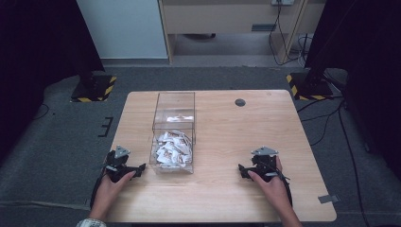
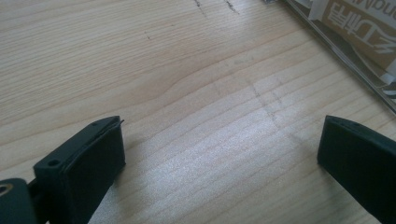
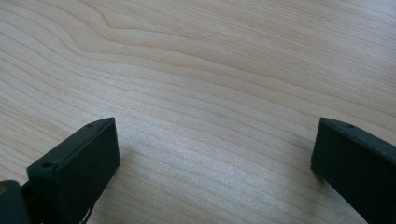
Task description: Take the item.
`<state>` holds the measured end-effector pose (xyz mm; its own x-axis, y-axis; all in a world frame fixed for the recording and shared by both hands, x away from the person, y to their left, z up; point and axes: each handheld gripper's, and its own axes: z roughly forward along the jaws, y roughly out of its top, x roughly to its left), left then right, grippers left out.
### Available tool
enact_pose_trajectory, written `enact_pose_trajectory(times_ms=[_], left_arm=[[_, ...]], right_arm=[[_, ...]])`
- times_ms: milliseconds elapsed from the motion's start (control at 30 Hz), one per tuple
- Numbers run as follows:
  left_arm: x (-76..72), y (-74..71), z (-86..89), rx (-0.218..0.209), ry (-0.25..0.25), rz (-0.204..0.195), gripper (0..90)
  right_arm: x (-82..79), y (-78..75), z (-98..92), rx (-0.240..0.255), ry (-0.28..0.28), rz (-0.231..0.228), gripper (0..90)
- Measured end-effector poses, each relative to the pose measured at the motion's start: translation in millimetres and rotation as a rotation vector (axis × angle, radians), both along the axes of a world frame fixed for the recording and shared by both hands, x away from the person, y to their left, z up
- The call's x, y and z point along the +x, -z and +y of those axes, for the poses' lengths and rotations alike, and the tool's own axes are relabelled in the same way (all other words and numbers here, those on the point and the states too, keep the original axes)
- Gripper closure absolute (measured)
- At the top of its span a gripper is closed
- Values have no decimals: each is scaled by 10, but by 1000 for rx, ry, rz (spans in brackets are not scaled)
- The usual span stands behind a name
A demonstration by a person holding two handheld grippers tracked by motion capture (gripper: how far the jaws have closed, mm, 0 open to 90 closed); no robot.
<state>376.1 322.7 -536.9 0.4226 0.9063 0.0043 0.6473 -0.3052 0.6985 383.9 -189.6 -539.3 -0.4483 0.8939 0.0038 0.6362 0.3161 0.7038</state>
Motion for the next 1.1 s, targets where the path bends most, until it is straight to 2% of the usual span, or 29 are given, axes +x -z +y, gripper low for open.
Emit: enact_pose_trajectory(times_ms=[100,300,467,600,733,833,933,1067,1100], left_arm=[[0,0,0,0,0,0,0],[-3,0,-1,0,-3,0,0],[-1,0,1,-2,2,3,0],[-1,1,3,-2,5,2,0],[-3,1,4,-3,4,2,0],[-3,1,4,-2,4,2,0],[-3,1,4,-2,4,2,0],[-3,1,4,-2,4,2,0],[-3,1,4,-3,4,2,0]], right_arm=[[-2,-1,-1,0,2,-2,19],[-28,-28,20,5,-6,1,97],[-66,-133,124,-21,-47,-14,156],[-90,-300,307,-36,-117,-24,201],[-60,-384,416,-39,-143,-12,186],[4,-503,556,-45,-187,-22,180],[38,-551,618,-48,-203,-21,179],[88,-660,736,-56,-230,-26,240],[105,-740,801,-61,-252,-39,282]])
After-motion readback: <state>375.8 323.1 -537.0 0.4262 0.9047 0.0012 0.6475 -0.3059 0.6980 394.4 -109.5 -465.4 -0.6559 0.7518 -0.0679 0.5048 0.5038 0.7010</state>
